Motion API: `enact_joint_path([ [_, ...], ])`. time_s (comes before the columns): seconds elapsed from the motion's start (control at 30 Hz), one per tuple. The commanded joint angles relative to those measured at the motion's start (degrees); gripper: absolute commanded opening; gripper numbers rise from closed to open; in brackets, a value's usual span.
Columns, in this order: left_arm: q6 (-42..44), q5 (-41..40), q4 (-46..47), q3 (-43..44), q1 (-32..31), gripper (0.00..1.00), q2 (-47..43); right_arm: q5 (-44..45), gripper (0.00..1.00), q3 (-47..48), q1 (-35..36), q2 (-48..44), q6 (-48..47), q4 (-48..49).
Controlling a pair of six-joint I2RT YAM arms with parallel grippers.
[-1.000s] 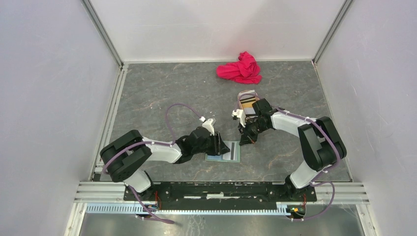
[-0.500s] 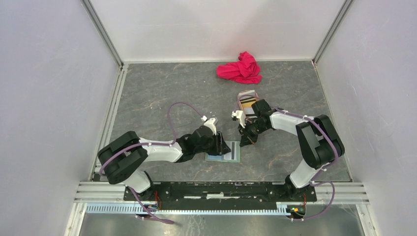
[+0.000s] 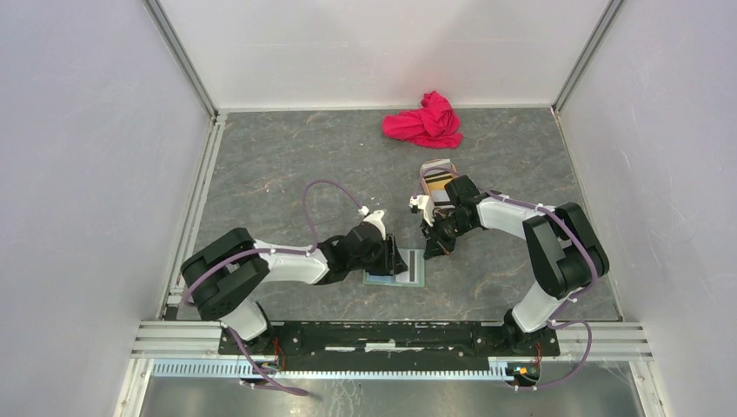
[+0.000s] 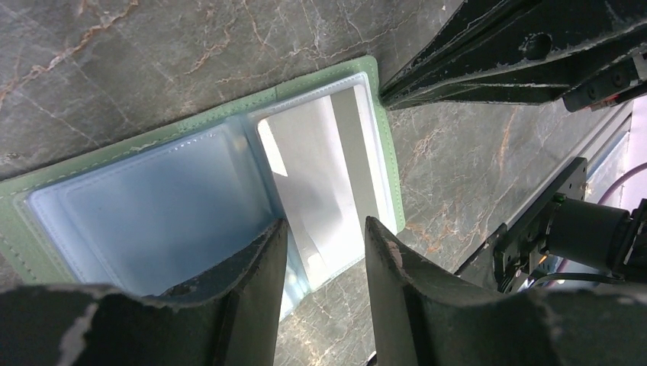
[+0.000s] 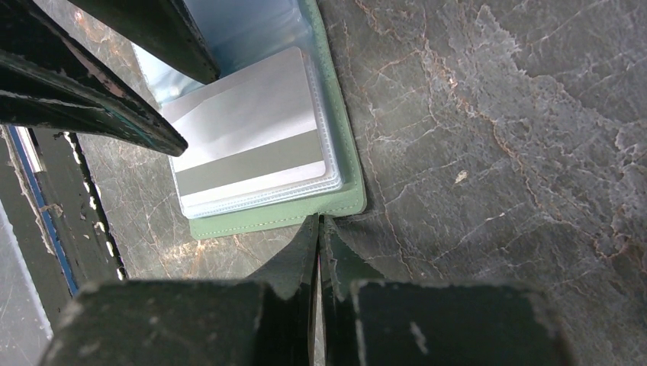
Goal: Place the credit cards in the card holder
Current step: Open the card holder at the center of the board.
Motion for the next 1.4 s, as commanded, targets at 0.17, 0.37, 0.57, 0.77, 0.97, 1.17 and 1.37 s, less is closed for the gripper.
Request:
enact_joint_path([
  [0.17, 0.8, 3.0, 2.8, 2.8, -1.0, 0.48, 3.3, -0.3, 0.06, 0.3, -0.1, 0.2, -0.4, 0.1],
  [0.37, 0.4, 2.6, 3.5, 2.7, -1.2, 0.48, 2.8, 0.6, 0.08, 0.8, -0.4, -1.0, -1.2, -0.5],
  [0.57, 2.2, -0.4, 0.5, 2.6, -1.3, 0.49, -2.9, 1.6, 0.15, 0.9, -3.2, -5.2, -3.0, -0.9],
  [0.77, 6.6, -2.0, -0.5, 1.6, -1.2, 0.49, -11.3, -2.6, 0.2, 1.0, -7.6, -10.7, -6.4, -2.5],
  [0.97, 15.5, -8.2, -0.9, -3.0, -1.2, 0.52, -25.6, -9.3, 0.24, 0.6, -11.5, -17.7, -10.6, -2.6],
  [1.17, 16.8, -12.5, 0.4, -9.4, -0.5, 0.99, -39.3, -20.4, 0.4, -2.0, -11.5, -23.0, -12.1, 0.2],
  [1.37, 14.3, -14.2, 1.6, -12.7, 1.1, 1.0, -43.1, -26.3, 0.45, -2.4, -11.5, -19.2, -20.6, -6.0],
])
